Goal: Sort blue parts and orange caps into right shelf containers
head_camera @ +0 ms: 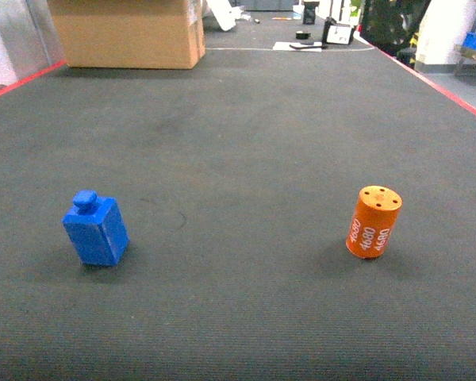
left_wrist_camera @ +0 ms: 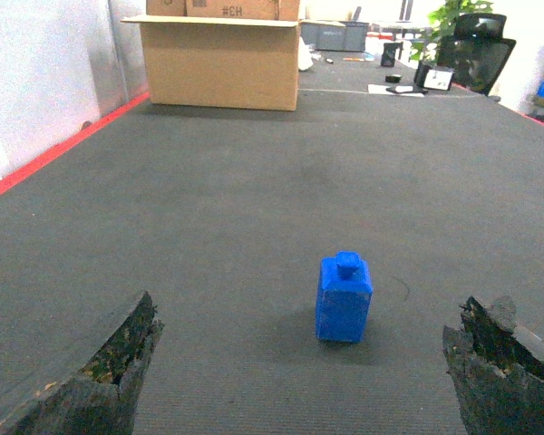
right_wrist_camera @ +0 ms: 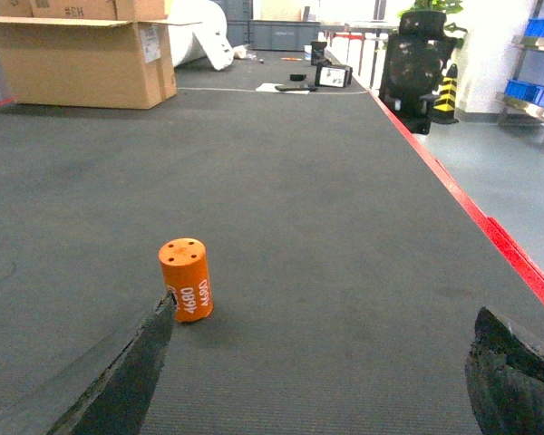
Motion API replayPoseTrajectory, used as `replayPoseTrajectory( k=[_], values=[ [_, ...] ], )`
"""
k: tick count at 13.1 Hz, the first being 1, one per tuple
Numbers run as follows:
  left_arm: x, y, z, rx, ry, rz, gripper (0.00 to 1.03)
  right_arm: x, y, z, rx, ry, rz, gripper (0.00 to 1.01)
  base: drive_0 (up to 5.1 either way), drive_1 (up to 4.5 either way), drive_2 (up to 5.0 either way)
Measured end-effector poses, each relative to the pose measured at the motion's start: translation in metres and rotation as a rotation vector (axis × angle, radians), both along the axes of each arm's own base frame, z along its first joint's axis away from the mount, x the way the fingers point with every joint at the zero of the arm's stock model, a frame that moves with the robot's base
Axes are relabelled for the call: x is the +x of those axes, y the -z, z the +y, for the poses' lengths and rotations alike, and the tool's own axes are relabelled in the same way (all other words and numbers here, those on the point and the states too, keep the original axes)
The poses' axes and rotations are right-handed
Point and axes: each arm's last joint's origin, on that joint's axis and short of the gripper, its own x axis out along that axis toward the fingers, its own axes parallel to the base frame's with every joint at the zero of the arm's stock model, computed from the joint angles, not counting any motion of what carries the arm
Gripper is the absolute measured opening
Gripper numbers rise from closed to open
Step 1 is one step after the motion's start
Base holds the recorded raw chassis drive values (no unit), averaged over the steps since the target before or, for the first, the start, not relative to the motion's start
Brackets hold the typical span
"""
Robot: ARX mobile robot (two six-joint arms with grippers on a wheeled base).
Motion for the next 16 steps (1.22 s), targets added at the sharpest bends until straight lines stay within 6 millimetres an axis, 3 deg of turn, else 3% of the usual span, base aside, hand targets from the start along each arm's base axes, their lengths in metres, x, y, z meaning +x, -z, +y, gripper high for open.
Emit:
replayPoseTrajectory(
  k=[8,11,14,16],
  values=[
    [0.000,0.001,0.000,0.004,-0.010,0.011,0.98,0.000,0.000,0.000,0.000,0.000,0.000,0.98,0.0,0.00,0.0],
    [0.012,0.001,-0.009,0.088,-0.205,0.086,0.98,0.009,-0.003,0.006,-0.022,0.165,-0.006,0.98,0.0,0.00,0.0],
    [0.039,-0.014,-0.018,0.072,-0.148,0.052,0.98,0.038,-0.010,0.017,0.000,0.123,0.018,0.98,0.0,0.00,0.0],
    [0.074,-0.020,-0.024,0.058,-0.116,0.047,0.98,0.080,-0.023,0.035,0.017,0.052,0.050,0.98,0.0,0.00,0.0]
  ],
)
